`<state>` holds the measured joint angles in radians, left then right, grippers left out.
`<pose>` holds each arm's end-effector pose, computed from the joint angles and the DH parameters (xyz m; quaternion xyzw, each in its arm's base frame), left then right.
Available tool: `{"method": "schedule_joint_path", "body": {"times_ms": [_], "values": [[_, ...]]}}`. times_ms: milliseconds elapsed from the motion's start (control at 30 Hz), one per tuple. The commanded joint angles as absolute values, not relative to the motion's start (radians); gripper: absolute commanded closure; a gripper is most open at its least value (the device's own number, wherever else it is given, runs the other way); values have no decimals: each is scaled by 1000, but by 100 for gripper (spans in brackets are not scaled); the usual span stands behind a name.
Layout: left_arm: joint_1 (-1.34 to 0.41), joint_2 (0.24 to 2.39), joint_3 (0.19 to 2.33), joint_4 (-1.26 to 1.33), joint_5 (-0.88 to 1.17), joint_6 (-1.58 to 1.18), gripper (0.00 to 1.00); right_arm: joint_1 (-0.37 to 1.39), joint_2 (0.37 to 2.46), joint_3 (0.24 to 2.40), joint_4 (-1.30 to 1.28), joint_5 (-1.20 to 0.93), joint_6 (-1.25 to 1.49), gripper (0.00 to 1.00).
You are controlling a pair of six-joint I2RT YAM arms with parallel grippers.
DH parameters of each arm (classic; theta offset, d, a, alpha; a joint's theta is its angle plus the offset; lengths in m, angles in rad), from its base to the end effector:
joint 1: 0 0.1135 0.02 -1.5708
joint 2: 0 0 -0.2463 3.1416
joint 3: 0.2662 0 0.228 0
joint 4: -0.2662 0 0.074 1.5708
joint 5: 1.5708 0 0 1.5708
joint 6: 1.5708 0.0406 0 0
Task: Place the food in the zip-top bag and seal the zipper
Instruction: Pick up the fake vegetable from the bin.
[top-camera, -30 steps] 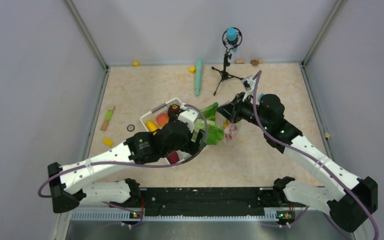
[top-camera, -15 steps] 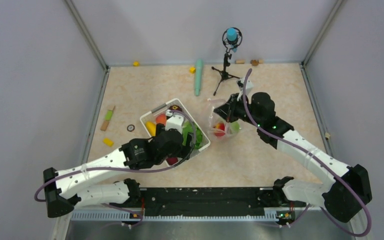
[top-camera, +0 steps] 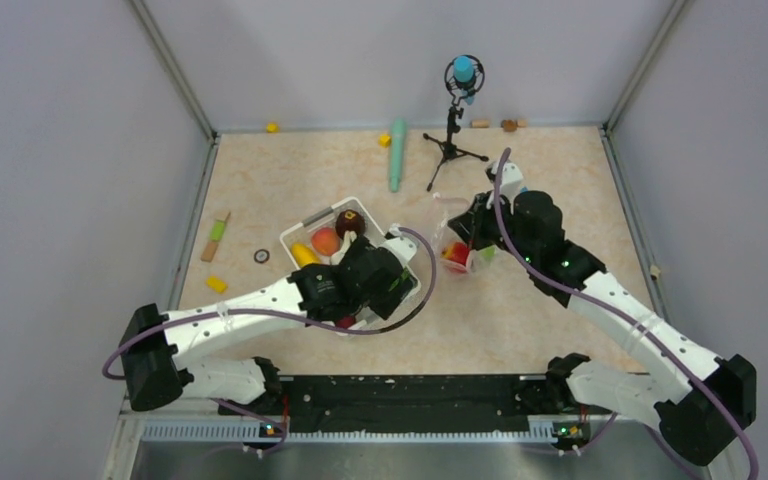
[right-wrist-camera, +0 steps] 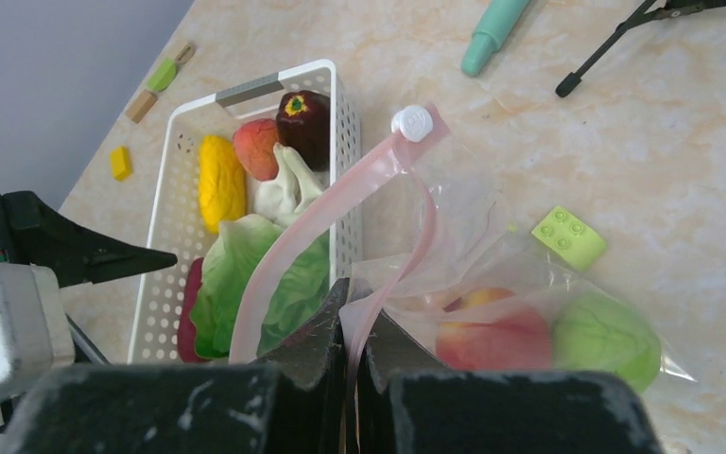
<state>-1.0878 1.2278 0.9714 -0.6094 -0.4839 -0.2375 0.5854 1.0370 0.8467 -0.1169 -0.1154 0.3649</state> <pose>0.1265 -0.2006 0.2640 0.3005 0.8642 -0.0289 0.4026 0.1900 0.1315 0.3083 -0.1225 0.7970 0.3111 0.5030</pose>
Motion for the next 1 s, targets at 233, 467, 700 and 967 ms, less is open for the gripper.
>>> {"method": "schedule_joint_path", "body": {"times_ms": [233, 467, 700, 967], "values": [[-917, 1171, 922, -537, -264, 57, 6, 533, 1029, 907, -188, -144, 307, 100], [-917, 1292, 950, -579, -298, 78, 16, 518, 1036, 906, -171, -145, 284, 100], [-917, 1484, 1060, -623, -301, 140, 13, 502, 1048, 899, -159, -166, 264, 100], [-916, 1611, 1145, -576, -280, 214, 4, 468, 1067, 888, -150, -232, 273, 100]]}}
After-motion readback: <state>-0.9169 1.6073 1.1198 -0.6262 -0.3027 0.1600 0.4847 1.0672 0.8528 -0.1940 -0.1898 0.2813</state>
